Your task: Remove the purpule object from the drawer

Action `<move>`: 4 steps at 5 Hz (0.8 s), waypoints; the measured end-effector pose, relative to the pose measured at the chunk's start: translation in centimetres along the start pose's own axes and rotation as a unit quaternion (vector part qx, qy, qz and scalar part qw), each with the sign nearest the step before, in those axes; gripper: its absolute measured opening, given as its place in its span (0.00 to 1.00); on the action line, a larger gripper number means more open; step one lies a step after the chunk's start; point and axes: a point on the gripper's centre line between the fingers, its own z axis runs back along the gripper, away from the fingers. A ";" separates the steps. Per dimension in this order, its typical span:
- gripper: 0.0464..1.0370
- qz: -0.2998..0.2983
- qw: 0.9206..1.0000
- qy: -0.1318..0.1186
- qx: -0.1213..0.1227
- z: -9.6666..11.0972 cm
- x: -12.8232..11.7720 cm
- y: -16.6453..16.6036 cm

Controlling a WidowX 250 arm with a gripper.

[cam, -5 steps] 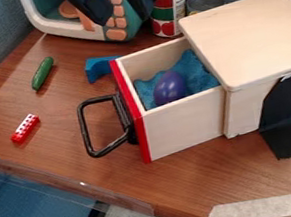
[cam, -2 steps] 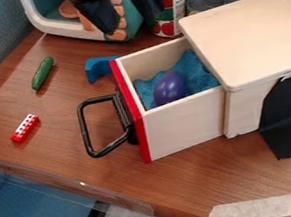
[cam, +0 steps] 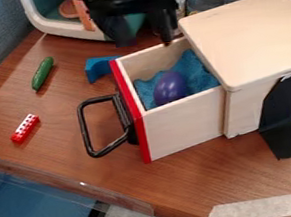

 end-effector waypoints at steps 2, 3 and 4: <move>0.96 0.033 0.999 -0.001 0.035 -1.7 0.1 0.1; 0.96 0.048 0.998 0.003 0.041 -2.9 -0.2 0.4; 0.96 0.050 0.998 0.012 0.043 -4.2 -0.8 0.7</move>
